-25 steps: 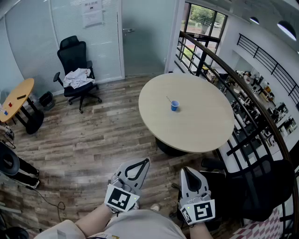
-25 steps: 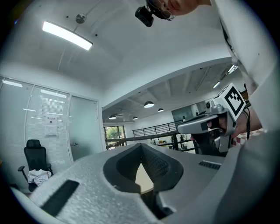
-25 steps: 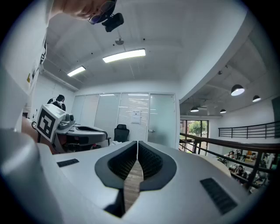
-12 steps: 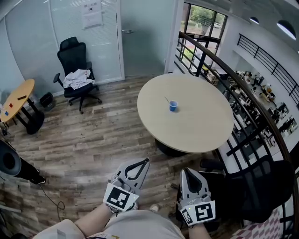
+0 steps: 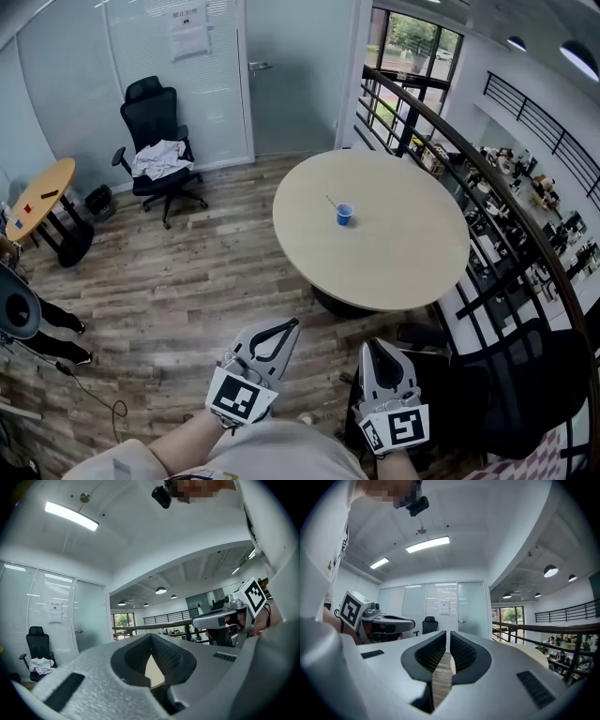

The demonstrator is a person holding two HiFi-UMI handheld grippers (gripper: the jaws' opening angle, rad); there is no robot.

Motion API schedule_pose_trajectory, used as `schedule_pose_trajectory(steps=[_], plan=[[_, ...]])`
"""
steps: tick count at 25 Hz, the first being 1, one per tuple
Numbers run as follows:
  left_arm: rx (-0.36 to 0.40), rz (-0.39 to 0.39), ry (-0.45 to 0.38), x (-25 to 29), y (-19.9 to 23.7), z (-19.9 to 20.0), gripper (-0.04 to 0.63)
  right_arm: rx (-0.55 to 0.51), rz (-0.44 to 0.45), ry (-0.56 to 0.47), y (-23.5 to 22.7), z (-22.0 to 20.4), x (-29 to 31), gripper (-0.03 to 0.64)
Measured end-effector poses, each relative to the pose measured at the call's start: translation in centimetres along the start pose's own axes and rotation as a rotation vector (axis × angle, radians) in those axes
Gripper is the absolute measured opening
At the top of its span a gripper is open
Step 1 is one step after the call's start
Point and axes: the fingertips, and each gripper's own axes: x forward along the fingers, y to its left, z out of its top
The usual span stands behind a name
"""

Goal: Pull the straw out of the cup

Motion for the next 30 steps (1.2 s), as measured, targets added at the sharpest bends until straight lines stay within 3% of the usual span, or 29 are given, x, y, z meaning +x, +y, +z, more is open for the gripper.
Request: schedule_pose_trajectory(steps=[6,12,14,16,27,30], plan=[[-0.014,0.054,0.003,2.3,-0.8,-0.3,0.012,-0.003,0.027,0.03,-2.0,-1.3,-0.7,0.029],[-0.014,0.053,0.03,3.4,-2.7,-0.7,0.012,0.027,0.022,0.019,-3.8,-2.4,-1.3,0.032],[-0.022,0.081,0.016,3.8,-2.0,-0.6,0.012,0.032,0.035,0.024,-4.2,-2.7,-0.6,0.057],[-0.023,0.1,0.006,4.3,-1.3,-0.5,0.012,0.032,0.051,0.031,-4.6,-2.9,0.1,0.124],[-0.008,0.074,-0.027,9.2,3.1,-2.5,0.012,-0.002,0.056,0.04,-6.4,-4.2,6.6,0.126],[-0.038,0.055,-0.037,11.1,5.2,-2.5,0.012,-0.004,0.045,0.058,-7.2,-4.8,9.4,0.126]])
